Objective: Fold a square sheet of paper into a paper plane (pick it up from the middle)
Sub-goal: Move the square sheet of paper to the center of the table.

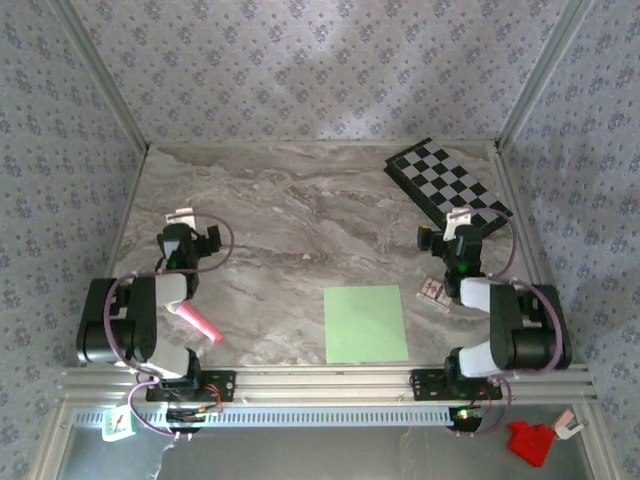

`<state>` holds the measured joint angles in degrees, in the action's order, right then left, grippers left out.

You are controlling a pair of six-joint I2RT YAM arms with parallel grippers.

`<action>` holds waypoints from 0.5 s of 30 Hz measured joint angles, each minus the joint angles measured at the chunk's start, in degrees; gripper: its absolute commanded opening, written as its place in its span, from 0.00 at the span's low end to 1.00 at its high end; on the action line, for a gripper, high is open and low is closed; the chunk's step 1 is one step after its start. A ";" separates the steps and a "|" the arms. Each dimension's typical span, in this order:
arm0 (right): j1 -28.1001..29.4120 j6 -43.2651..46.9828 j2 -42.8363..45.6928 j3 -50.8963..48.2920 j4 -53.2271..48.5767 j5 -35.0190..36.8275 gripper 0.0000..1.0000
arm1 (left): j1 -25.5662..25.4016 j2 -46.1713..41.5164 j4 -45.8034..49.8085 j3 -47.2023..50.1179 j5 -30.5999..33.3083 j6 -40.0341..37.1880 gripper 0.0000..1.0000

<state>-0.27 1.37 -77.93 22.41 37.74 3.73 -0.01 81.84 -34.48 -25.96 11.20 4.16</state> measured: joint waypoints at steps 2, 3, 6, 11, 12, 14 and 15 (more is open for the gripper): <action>0.87 -0.96 5.49 2.67 -6.36 1.38 1.00 | 0.00 -4.72 4.94 -2.58 0.42 1.46 1.00; 1.20 -2.01 7.41 4.50 -9.40 1.79 1.00 | 0.00 -7.02 6.97 -3.72 0.39 2.43 1.00; 1.84 -7.41 11.45 11.96 -20.70 2.97 1.00 | 0.00 -13.53 13.00 -7.21 0.17 6.58 1.00; 3.08 -17.79 12.72 22.95 -38.91 0.72 1.00 | 0.00 -18.82 25.03 -14.62 -4.68 15.61 1.00; 3.54 -19.47 12.70 23.78 -41.59 -0.81 1.00 | 0.00 -18.86 26.60 -15.74 -5.77 16.90 1.00; 5.03 -23.10 12.55 24.37 -46.95 -5.07 1.00 | 0.00 -18.73 29.81 -17.86 -9.16 20.22 1.00; 6.01 -24.50 12.31 24.35 -49.16 -6.95 1.00 | 0.00 -18.67 30.88 -18.32 -10.69 21.46 1.00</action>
<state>5.74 -23.14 -65.63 46.76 -11.42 -3.22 -0.01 63.18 -3.60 -44.27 0.51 25.63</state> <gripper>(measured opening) 0.998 0.998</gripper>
